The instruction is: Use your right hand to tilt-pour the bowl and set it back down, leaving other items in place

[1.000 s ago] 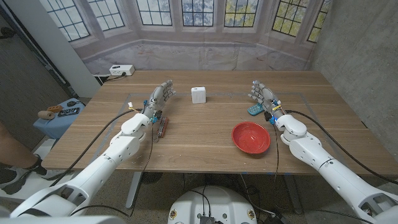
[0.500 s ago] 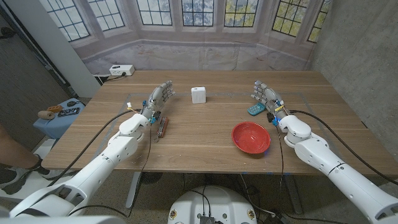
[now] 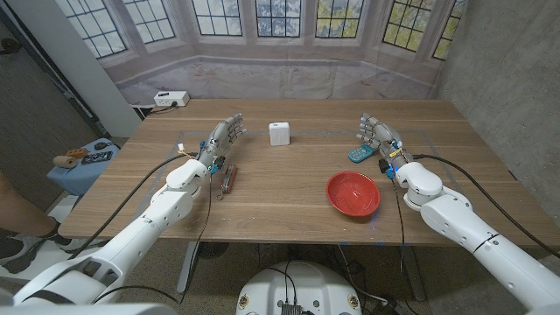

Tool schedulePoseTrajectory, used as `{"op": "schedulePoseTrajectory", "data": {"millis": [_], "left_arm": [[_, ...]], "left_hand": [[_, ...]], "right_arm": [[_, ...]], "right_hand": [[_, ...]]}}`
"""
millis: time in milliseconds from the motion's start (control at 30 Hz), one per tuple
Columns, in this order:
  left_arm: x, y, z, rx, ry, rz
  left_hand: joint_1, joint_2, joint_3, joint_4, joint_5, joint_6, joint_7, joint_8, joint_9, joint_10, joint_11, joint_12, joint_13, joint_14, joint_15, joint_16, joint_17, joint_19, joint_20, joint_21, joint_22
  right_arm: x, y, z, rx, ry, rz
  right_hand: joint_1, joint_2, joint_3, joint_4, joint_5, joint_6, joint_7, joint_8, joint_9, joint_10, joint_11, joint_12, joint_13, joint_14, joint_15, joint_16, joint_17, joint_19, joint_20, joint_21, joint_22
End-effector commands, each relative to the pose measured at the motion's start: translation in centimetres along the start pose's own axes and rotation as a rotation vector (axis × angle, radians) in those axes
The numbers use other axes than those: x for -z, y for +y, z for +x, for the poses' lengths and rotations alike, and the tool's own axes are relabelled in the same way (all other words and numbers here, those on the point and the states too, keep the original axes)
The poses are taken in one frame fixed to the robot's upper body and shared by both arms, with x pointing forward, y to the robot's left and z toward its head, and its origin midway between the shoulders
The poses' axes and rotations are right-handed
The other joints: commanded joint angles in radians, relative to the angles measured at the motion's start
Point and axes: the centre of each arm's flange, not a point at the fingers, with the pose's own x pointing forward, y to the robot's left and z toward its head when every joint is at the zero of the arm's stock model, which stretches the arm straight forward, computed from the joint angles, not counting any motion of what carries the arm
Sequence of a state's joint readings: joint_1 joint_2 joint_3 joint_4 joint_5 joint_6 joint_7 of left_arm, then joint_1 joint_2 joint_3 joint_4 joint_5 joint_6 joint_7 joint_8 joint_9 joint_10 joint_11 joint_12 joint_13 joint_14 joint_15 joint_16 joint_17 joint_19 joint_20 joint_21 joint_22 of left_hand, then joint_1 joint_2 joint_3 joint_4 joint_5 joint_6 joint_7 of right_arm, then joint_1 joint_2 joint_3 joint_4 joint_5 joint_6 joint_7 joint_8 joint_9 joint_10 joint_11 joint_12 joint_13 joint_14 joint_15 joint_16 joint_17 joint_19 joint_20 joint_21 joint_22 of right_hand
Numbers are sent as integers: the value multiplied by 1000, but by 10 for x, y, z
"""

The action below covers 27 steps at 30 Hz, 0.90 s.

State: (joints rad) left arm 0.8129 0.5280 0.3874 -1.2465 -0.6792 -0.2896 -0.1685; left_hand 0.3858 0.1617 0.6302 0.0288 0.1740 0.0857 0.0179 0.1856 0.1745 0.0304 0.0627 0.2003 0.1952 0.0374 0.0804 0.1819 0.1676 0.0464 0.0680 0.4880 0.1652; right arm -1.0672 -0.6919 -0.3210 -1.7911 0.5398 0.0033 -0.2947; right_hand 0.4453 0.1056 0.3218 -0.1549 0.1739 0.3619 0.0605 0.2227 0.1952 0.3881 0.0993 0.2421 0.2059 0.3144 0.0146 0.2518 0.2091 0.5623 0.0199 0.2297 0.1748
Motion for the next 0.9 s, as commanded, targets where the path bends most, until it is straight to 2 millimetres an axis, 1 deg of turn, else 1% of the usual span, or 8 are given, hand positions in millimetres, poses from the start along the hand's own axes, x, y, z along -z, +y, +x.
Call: {"op": "schedulePoseTrajectory", "data": {"millis": [33,167,300,433,467,500,767,900], "left_arm": [[4,2,1,-3,2,-7],[6,3,1,-7,5,-11],[8,3,2,-9,8,-15],[9,3,3,-10,6,-16],[9,3,3,-10,6,-16],[9,3,3,-10,5,-16],[8,0,1,-11,1,-13],[9,-2,-1,-11,1,-16]], "left_hand": [[11,-2,3,-10,4,6,-6,-1,5,-2,8,5,-1,2,10,1,2,4,2,-3,4],[12,-2,3,-13,4,6,-5,-1,5,-3,8,5,-1,3,9,1,2,5,3,-4,5],[14,-1,5,-16,4,6,-4,-1,5,-2,8,5,-1,3,10,1,2,8,2,-5,5],[16,-1,5,-20,4,6,-4,-1,5,-1,9,6,-1,4,10,1,2,9,2,-7,5],[16,-1,5,-20,4,6,-3,-1,5,0,9,6,-1,4,9,1,2,9,3,-8,5],[16,-1,5,-20,4,6,-4,-1,5,0,9,6,-1,4,9,1,3,9,3,-8,5],[16,-1,5,-23,4,7,-3,-1,5,0,10,6,-2,5,9,2,3,11,3,-11,5],[16,0,5,-24,4,8,-3,-1,5,0,10,6,-2,6,10,2,4,11,3,-12,5]], "right_arm": [[-14,6,-7,11,52,-67],[-17,7,-9,7,66,-87],[-19,7,-12,5,83,-113],[-21,6,-18,8,98,-146],[-21,5,-20,9,102,-153],[-21,5,-22,10,105,-160],[-26,-2,-38,13,142,-225],[-29,-4,-44,13,165,-265]], "right_hand": [[19,-2,1,-7,5,21,11,11,0,33,13,13,2,29,7,11,-1,28,3,11,3],[22,-8,-3,-7,4,42,21,15,0,53,21,16,2,52,6,18,-1,50,5,16,3],[30,-15,-6,-9,4,70,30,21,0,77,20,20,1,78,4,25,-1,72,3,20,3],[40,-21,-6,-12,5,91,27,25,0,94,16,23,1,98,0,30,-2,84,4,22,3],[43,-23,-6,-13,5,94,28,25,-1,103,21,25,1,102,-1,30,-3,87,4,22,3],[50,-25,-6,-14,6,104,25,26,-1,112,20,26,1,113,-2,33,-3,98,4,24,3],[87,-44,-2,-25,7,131,29,28,-1,149,13,31,0,157,-5,43,-7,117,1,23,2],[131,-56,8,-34,7,137,27,25,-2,162,10,29,0,180,-9,45,-10,128,0,22,2]]}}
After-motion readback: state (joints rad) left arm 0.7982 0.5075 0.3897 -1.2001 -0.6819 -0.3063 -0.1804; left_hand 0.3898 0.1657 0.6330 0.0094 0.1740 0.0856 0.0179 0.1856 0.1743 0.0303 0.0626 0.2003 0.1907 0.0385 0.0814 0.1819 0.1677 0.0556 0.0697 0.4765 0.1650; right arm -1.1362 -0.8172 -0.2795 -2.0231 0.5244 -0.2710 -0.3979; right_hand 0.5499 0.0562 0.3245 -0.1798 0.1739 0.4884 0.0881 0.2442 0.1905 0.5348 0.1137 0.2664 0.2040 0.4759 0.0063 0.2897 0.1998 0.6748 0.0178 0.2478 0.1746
